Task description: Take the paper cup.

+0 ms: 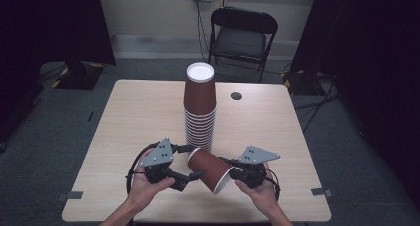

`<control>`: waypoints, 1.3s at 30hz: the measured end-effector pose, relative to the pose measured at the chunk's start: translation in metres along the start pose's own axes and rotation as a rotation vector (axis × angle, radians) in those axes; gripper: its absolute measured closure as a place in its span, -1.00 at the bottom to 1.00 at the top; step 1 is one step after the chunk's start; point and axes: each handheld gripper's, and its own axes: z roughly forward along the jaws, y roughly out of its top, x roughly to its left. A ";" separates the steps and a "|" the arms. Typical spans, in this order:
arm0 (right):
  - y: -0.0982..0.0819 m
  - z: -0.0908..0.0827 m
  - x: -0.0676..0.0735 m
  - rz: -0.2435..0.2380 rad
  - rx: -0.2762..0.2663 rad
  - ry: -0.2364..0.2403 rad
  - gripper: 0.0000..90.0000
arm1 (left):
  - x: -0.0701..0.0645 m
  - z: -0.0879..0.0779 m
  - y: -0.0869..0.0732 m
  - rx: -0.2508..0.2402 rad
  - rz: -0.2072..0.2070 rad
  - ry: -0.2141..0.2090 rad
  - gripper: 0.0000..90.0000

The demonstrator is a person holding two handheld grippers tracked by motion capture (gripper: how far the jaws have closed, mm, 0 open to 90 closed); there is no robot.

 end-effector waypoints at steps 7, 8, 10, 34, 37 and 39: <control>0.000 -0.001 -0.008 0.023 0.052 0.031 0.92 | -0.004 0.006 -0.003 0.083 0.115 -0.003 -0.62; 0.001 -0.001 -0.009 0.024 0.063 0.036 0.92 | -0.004 0.007 -0.003 0.087 0.125 -0.003 -0.62; 0.002 -0.001 -0.011 0.028 0.087 0.045 0.92 | -0.006 0.009 -0.004 0.101 0.168 0.002 -0.62; 0.010 0.008 -0.022 0.136 0.358 0.173 0.93 | -0.036 0.041 -0.007 0.209 0.482 -0.079 -0.68; 0.011 0.011 -0.022 0.153 0.383 0.170 0.93 | -0.040 0.047 -0.008 0.232 0.514 -0.075 -0.72; 0.011 0.012 -0.022 0.157 0.404 0.171 0.93 | -0.041 0.049 -0.010 0.245 0.528 -0.074 -0.75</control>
